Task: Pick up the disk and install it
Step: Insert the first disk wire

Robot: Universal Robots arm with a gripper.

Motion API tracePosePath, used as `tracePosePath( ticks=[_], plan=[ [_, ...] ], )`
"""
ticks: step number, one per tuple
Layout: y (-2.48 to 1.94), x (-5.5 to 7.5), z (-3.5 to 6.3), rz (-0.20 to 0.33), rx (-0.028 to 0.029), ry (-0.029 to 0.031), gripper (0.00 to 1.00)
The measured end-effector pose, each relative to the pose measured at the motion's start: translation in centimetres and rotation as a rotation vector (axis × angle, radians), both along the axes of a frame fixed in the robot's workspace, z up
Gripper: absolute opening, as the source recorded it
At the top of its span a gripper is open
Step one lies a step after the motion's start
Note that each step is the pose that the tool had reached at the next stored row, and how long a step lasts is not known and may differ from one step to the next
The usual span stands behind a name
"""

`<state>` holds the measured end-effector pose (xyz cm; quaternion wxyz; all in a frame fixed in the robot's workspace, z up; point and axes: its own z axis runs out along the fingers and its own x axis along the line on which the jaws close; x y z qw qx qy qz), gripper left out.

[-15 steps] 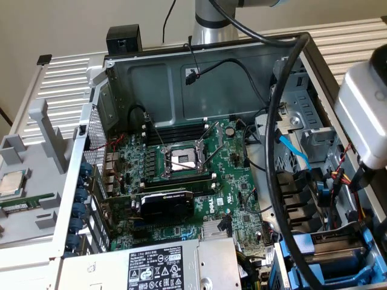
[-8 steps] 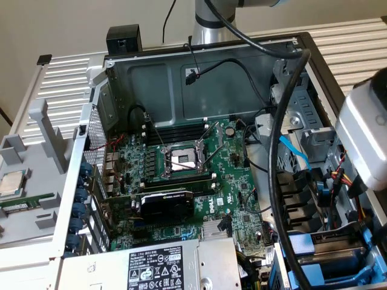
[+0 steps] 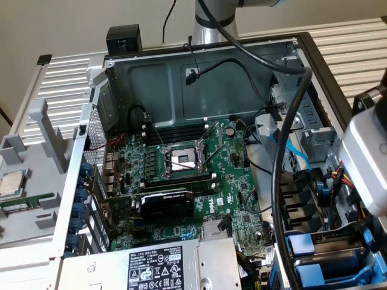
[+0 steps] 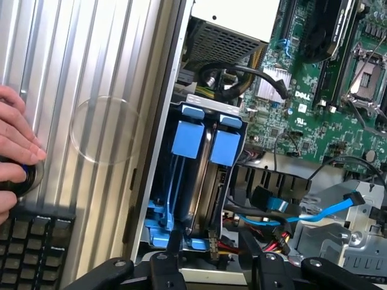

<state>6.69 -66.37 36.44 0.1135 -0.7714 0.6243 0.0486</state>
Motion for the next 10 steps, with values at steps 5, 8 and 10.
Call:
tracePosePath(
  ticks=[5,8,10],
  plan=[
    [-0.16,0.03,-0.56,0.017,0.0133,0.0001,0.49],
    [-0.22,0.03,-0.84,0.029,0.0223,0.0001,0.49],
    [-0.25,0.03,-0.94,0.037,0.0312,0.0001,0.49]
  ],
)
